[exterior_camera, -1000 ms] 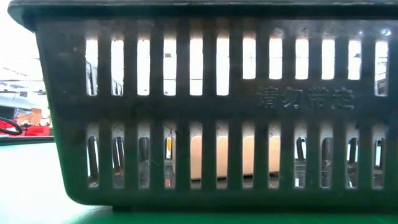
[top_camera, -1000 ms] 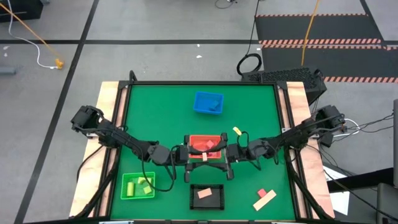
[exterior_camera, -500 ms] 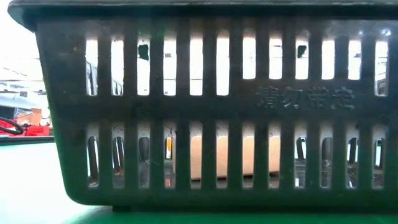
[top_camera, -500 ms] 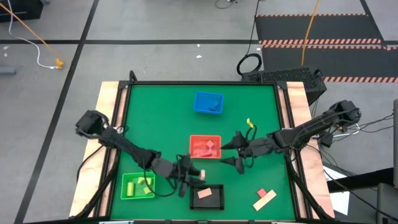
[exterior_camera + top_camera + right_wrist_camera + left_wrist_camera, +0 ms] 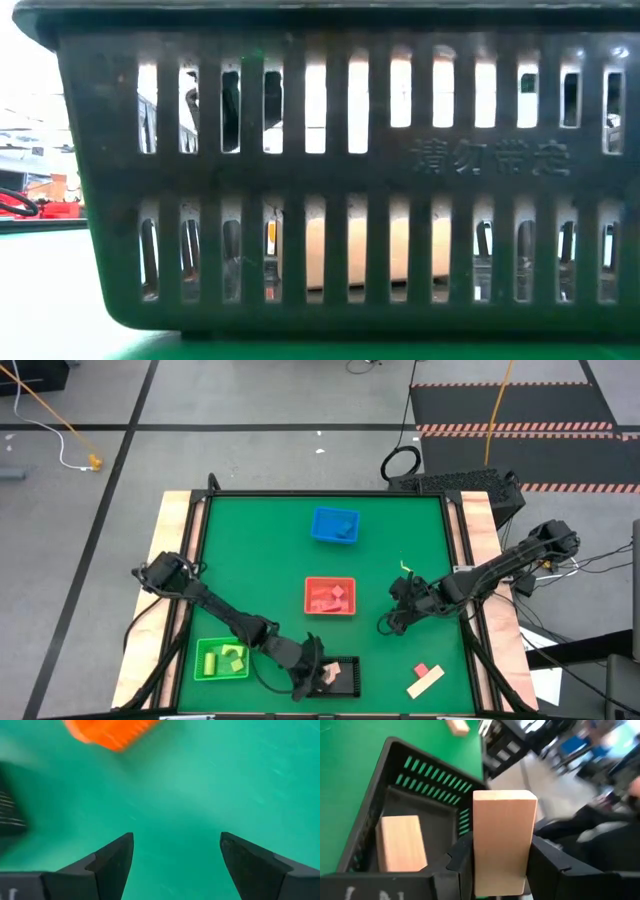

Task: Sort & place blocks by color
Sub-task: Put the top brown block into the black bin, then put the blue block into the blue bin

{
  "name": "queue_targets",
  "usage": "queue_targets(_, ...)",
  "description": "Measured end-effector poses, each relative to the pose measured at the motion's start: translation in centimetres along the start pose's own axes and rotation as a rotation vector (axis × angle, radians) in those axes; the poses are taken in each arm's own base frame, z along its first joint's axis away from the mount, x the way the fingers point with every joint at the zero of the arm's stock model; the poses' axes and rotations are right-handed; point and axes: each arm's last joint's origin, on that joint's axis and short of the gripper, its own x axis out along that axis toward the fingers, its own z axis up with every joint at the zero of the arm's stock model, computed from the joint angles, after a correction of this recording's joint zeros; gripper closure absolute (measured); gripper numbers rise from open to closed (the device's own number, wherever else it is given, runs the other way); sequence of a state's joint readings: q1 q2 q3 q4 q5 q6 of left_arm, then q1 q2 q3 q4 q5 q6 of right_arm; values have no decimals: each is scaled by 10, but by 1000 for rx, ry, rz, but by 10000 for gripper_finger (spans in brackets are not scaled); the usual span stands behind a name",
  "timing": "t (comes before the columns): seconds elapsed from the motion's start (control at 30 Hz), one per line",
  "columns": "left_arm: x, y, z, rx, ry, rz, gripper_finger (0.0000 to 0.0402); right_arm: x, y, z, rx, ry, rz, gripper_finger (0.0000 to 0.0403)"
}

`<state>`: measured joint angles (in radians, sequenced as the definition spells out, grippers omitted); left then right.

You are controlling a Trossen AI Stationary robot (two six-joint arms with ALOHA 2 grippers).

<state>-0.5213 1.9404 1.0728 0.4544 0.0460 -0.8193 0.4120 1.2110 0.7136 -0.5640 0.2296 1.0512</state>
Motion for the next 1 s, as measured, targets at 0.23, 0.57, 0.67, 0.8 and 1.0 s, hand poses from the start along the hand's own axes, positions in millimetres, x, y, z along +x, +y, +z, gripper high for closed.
queue_targets(0.23, 4, -15, 14, 86, 84, 111, 268, -2, -15, -11, 14, 107, -150, 117)
queue_targets(0.57, 4, -14, 14, 26, 100, 137, 181, -10, -35, -22, 139, 247, -373, 117)
queue_targets(0.67, 4, -15, 15, 26, 93, 131, 176, -13, -41, -24, 163, 265, -441, 117)
queue_targets(0.8, 4, -14, 16, 29, 89, 130, 188, -15, -44, -26, 227, 290, -486, 117)
queue_targets(1.0, 4, -12, 19, 57, 78, 130, 214, -15, -43, -28, 311, 342, -474, 117)
